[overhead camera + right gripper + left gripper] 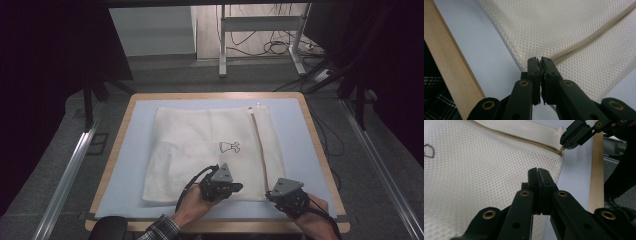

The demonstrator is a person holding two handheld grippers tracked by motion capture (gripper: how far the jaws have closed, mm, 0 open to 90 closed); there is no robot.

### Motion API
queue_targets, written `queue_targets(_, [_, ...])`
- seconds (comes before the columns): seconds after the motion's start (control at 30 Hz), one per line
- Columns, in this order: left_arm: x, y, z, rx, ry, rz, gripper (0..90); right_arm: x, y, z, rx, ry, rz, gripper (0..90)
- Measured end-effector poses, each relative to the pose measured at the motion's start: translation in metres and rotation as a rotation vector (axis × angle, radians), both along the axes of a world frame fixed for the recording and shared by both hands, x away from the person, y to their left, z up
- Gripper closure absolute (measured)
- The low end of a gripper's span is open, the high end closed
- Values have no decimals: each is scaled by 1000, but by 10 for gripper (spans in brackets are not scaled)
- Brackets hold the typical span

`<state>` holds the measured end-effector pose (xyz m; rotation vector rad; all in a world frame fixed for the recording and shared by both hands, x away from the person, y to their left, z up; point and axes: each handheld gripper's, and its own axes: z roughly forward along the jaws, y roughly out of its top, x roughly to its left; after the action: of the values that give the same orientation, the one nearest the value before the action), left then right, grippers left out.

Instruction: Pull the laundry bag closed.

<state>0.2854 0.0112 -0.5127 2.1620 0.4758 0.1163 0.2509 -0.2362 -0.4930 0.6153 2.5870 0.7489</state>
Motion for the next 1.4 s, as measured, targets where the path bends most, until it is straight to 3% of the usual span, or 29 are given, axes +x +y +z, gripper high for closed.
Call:
queue_targets(0.3, [2,-25,-4,27,8,-44,897,0,0,0,-1,-3,3,847])
queue_targets(0.7, [2,-54,-10,11,27,-58,898,-1,-3,1,-11,1,9,843])
queue_targets(0.87, [2,-65,-14,33,17,-62,898,-1,-4,1,-20,4,6,841])
queue_targets(1.07, [3,-71,-19,89,3,-61,897,-1,-7,1,-38,18,4,842])
queue_targets(1.3, [3,-69,-25,55,19,-46,899,0,-7,0,-52,26,6,844])
queue_targets(1.4, [1,-70,-25,67,-1,-48,900,0,-6,0,-75,12,9,841])
